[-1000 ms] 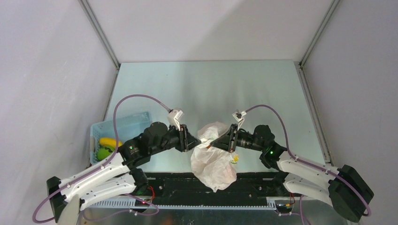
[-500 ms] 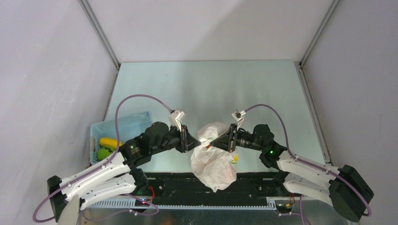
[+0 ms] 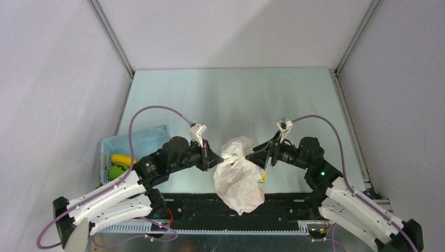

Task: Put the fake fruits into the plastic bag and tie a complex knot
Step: Tie the plastic bag at the center of the board.

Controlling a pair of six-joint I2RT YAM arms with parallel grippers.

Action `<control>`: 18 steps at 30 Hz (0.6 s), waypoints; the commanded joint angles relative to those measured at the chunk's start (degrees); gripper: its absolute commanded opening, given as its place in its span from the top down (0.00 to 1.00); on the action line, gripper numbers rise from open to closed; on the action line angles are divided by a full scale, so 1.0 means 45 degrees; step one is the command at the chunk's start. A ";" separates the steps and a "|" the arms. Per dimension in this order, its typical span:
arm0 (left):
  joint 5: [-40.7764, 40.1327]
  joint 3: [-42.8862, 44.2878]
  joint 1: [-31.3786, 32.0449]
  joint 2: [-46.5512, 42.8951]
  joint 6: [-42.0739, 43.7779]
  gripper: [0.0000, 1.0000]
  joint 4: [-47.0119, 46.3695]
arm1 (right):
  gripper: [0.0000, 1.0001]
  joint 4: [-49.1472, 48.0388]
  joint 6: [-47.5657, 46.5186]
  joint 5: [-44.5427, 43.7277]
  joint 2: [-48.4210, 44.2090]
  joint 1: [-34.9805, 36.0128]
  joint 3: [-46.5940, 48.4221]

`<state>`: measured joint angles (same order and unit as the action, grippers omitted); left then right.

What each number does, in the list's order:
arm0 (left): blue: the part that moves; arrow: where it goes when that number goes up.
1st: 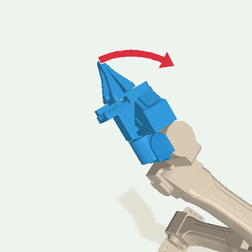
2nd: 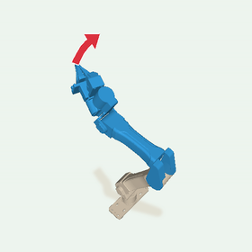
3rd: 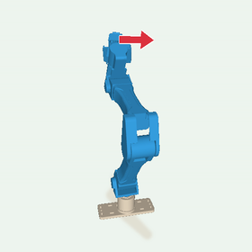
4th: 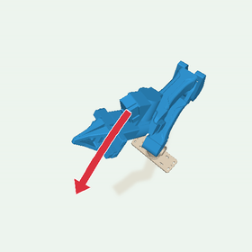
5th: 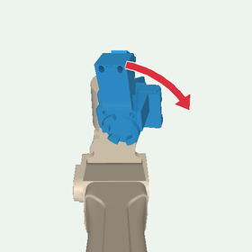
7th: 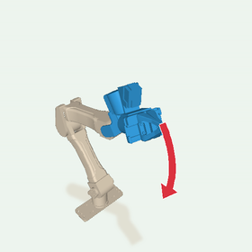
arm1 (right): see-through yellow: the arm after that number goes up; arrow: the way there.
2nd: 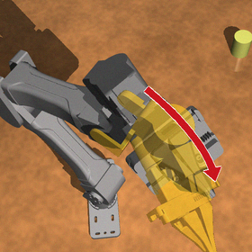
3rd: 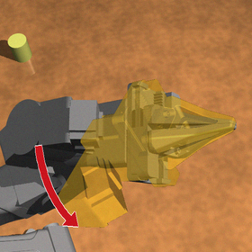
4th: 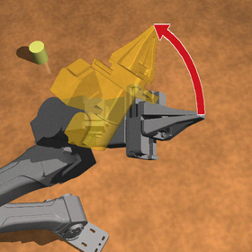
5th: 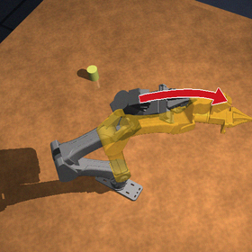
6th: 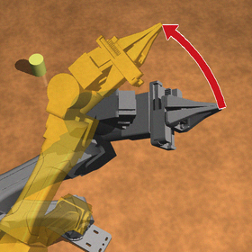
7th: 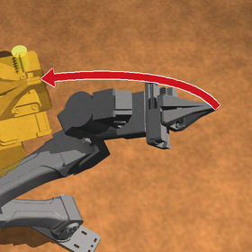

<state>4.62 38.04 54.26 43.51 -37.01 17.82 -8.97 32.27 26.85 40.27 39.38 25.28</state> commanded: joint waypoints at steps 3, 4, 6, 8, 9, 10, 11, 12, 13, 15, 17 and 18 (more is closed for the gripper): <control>-0.0444 0.0317 0.0052 0.0173 0.0241 1.00 -0.0240 | 0.18 0.4631 -0.1216 -0.1163 -0.2878 -0.0359 0.0503; -0.0482 0.0336 0.0061 0.0200 0.0224 1.00 -0.0235 | 0.18 0.5275 -0.1308 -0.1290 -0.3199 -0.0365 0.0498; -0.0630 0.0387 0.0046 0.0210 0.0201 1.00 -0.0190 | 0.19 0.6362 -0.1329 -0.1818 -0.4170 -0.0366 0.0496; -0.0777 0.0452 0.0053 0.0217 0.0199 1.00 -0.0135 | 0.21 0.7457 -0.1131 -0.2397 -0.5117 -0.0328 0.0496; -0.0804 0.0477 0.0037 0.0216 0.0198 1.00 -0.0065 | 0.24 0.7831 -0.1026 -0.2843 -0.5647 -0.0311 0.0506; -0.0869 0.0494 0.0045 0.0200 0.0198 1.00 -0.0031 | 0.26 0.8502 -0.0816 -0.3018 -0.5902 -0.0224 0.0464; -0.0890 0.0477 0.0045 0.0187 0.0198 1.00 0.0000 | 0.30 0.8793 -0.0622 -0.3242 -0.6347 -0.0161 0.0392; -0.0905 0.0475 0.0048 0.0181 0.0184 1.00 0.0012 | 0.32 0.9255 -0.0488 -0.3440 -0.6702 0.0038 0.0346; -0.0917 0.0473 0.0046 0.0187 0.0170 1.00 0.0021 | 0.36 0.9316 -0.0252 -0.3434 -0.6868 0.0185 0.0175; -0.0901 0.0494 0.0039 0.0177 0.0160 1.00 0.0077 | 0.40 0.9284 0.0073 -0.3663 -0.7276 0.0804 -0.0079; -0.0858 0.0546 0.0040 0.0171 0.0174 1.00 0.0155 | 0.41 0.9262 0.0152 -0.4141 -0.7402 0.1592 -0.0167; -0.0858 0.0564 0.0034 0.0164 0.0186 1.00 0.0196 | 0.41 0.9143 0.0143 -0.4436 -0.7317 0.2122 -0.0177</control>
<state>1.67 38.04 54.26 44.53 -37.04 18.28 29.85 30.98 12.21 7.84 43.55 25.10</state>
